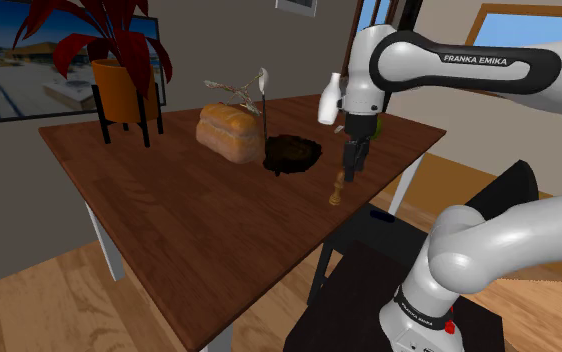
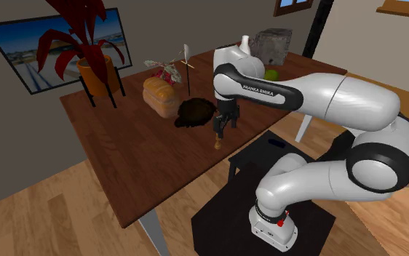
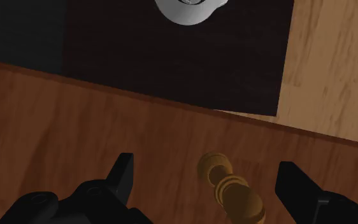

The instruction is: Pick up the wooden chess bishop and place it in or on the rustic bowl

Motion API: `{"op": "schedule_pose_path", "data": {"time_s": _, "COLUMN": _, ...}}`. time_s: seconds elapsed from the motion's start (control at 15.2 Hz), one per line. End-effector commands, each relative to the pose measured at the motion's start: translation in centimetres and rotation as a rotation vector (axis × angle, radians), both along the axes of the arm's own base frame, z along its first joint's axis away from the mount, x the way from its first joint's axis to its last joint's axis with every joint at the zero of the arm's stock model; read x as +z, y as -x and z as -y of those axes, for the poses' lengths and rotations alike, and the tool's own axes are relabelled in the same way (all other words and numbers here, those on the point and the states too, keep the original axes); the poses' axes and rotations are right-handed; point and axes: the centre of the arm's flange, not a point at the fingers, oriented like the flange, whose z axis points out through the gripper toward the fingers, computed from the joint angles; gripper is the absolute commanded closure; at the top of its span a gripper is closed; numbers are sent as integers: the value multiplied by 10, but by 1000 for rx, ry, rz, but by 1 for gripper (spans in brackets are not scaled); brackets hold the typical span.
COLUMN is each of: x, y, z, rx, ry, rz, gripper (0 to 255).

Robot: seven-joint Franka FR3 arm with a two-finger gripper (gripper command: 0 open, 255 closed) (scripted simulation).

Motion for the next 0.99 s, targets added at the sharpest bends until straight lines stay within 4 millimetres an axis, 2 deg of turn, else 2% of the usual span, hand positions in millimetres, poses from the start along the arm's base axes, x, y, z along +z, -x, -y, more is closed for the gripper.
{"op": "schedule_pose_path", "data": {"time_s": 0.0, "x": 0, "y": 0, "z": 0, "rx": 0, "ry": 0, "rz": 0, "gripper": 0}}
{"op": "schedule_pose_path", "data": {"time_s": 0.2, "x": 19, "y": 35, "z": -50, "rx": -432, "ry": 125, "rz": 328, "gripper": 0}}
{"op": "schedule_pose_path", "data": {"time_s": 0.26, "x": 19, "y": 35, "z": -50, "rx": -434, "ry": 125, "rz": 329, "gripper": 0}}
{"op": "schedule_pose_path", "data": {"time_s": 0.73, "x": -20, "y": 29, "z": -48, "rx": -434, "ry": 125, "rz": 329, "gripper": 0}}
{"op": "schedule_pose_path", "data": {"time_s": 0.92, "x": -20, "y": 29, "z": -48, "rx": -434, "ry": 125, "rz": 329, "gripper": 0}}
